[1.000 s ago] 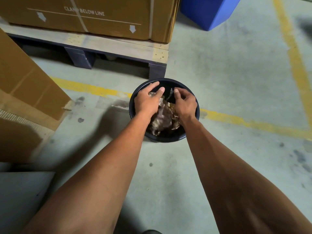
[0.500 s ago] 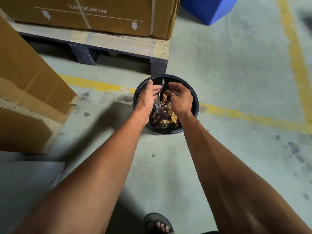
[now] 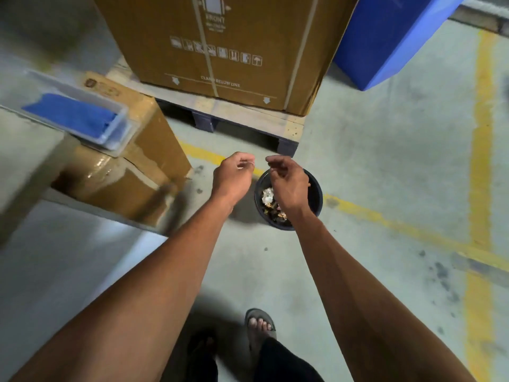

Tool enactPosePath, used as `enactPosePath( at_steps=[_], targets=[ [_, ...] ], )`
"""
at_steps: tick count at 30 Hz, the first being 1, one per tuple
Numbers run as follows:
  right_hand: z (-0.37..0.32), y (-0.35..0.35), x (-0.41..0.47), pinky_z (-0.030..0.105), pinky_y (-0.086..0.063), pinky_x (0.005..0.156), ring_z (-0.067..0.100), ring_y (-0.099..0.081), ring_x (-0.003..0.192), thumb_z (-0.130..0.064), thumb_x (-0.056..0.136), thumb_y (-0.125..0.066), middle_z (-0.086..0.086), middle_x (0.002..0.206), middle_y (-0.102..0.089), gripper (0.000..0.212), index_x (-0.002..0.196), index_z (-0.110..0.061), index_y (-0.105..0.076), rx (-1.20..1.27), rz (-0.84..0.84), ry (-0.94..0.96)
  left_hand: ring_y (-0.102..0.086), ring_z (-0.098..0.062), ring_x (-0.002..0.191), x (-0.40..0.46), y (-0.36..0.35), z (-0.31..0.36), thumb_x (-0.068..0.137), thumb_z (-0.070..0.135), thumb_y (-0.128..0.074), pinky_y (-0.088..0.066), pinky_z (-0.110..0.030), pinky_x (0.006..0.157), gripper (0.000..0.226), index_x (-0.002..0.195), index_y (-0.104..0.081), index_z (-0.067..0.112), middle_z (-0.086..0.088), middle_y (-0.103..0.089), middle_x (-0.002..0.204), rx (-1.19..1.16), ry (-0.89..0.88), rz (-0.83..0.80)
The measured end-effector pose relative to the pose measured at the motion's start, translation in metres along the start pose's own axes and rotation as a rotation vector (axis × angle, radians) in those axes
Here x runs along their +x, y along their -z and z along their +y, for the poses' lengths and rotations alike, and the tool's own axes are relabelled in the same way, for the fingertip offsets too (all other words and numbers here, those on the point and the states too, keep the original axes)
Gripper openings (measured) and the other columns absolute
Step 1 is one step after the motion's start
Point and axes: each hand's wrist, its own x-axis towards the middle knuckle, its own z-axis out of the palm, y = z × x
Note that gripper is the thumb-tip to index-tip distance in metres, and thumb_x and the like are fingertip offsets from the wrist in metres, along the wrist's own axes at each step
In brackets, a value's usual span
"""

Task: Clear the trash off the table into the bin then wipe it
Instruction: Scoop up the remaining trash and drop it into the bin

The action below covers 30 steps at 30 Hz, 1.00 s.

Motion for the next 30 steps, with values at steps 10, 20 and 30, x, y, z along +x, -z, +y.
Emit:
enactPosePath(
  at_steps=[10,20,30],
  targets=[
    [-0.281,-0.031,-0.042,0.020,-0.056,0.093,0.010,-0.073,0.099,0.000,0.097,-0.063,-0.004,0.108,-0.079,0.028,0.111,-0.018,-0.079,0.028,-0.204,0.261,-0.067,-0.013,0.103,-0.096,0.197,0.166,0.107,0.020,-0.062,-0.052,-0.027,0.095,0.024,0.124,-0.075,0.029,0.010,-0.074,0.116,0.067,-0.043,0.311],
    [-0.433,-0.159,-0.181,0.014,-0.052,0.087,-0.001,-0.070,0.099,0.002,0.099,-0.062,-0.009,0.108,-0.077,0.028,0.112,-0.017,-0.078,0.043,-0.573,0.457,-0.072,-0.019,0.103,-0.228,0.403,0.152,0.103,0.010,-0.061,-0.046,-0.016,0.089,0.025,0.123,-0.075,0.018,-0.001,-0.077,0.119,0.063,0.043,0.662],
    [-0.452,-0.267,-0.349,0.020,-0.053,0.090,0.010,-0.067,0.111,-0.016,0.096,-0.076,-0.005,0.125,-0.072,0.031,0.126,-0.022,-0.072,-0.104,-0.961,0.519,-0.069,-0.023,0.108,-0.363,0.530,0.043,0.097,0.007,-0.058,-0.053,-0.031,0.097,0.033,0.123,-0.074,0.022,-0.002,-0.073,0.118,0.144,0.197,0.875]
  ],
)
